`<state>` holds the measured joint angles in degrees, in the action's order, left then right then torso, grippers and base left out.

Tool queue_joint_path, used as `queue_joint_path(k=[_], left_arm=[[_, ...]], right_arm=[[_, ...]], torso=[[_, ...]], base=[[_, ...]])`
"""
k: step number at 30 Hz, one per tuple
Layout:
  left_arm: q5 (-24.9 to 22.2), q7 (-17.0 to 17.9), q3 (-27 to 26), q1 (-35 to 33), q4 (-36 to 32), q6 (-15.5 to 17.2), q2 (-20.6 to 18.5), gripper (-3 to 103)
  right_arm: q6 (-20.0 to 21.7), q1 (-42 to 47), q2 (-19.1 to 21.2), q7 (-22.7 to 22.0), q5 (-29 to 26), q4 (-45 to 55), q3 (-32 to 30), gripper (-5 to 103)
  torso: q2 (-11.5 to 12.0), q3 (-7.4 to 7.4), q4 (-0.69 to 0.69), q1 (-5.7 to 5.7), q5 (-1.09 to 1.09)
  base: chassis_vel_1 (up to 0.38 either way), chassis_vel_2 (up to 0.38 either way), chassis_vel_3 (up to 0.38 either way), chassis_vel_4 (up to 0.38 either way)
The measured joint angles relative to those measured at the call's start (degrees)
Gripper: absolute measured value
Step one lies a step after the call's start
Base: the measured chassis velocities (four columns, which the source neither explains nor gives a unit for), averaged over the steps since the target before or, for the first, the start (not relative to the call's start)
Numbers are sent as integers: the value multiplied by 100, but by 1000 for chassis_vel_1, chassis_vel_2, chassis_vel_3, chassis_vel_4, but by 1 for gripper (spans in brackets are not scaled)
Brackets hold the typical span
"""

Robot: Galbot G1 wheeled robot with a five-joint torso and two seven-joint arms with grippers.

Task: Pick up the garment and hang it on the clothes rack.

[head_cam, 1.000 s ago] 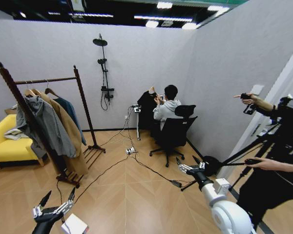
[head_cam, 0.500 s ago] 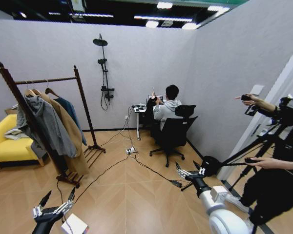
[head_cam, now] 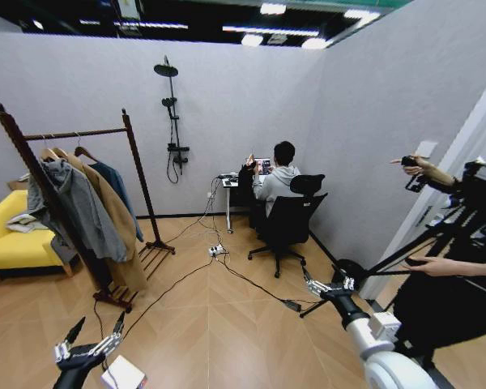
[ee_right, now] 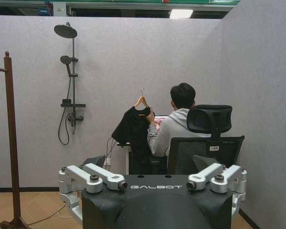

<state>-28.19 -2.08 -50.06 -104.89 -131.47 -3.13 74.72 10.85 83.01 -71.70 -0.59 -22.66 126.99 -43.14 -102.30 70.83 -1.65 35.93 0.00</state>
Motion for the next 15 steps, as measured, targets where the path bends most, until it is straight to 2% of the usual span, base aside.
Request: queue_joint_path(k=[15], left_arm=[[0,0,0,0,0,0,0,100]], right_arm=[[76,-278,-253,-40,125,-167,364,100]], torso=[[0,0,0,1,0]], base=[[0,0,0,0]])
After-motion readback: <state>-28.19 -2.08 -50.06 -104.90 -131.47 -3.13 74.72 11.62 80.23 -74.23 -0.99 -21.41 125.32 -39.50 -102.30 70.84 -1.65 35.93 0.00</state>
